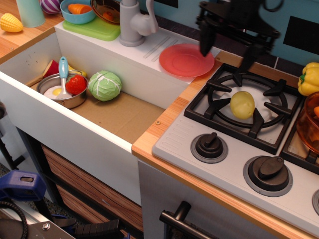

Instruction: Put potato on plate

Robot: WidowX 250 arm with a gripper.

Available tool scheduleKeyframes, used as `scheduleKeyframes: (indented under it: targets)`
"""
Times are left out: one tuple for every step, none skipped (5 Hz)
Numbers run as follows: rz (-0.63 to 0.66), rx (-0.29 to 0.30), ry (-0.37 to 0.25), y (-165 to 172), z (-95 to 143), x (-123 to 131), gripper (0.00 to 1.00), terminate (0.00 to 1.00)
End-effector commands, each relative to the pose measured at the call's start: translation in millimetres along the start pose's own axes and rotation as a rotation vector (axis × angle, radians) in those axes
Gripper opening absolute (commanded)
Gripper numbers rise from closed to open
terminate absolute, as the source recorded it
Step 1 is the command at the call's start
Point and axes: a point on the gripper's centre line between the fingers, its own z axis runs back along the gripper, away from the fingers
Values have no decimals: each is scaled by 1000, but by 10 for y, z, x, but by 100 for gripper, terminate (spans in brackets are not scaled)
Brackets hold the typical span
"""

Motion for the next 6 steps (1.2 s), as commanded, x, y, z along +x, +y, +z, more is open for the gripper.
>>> scheduleKeyframes:
  targets:
    - [21,-59,-96,-184,34,10,100,0]
    - [8,-78,-97,-240,-145,-7,100,0]
    - [12,-102,-74,-161,-227,2,100,0]
    - [16,-139,-77,-135,-339,-26,100,0]
    - [23,-141,-111,-98,-501,-94,100,0]
    - [40,-164,-121,-24,-612,-149,100,0]
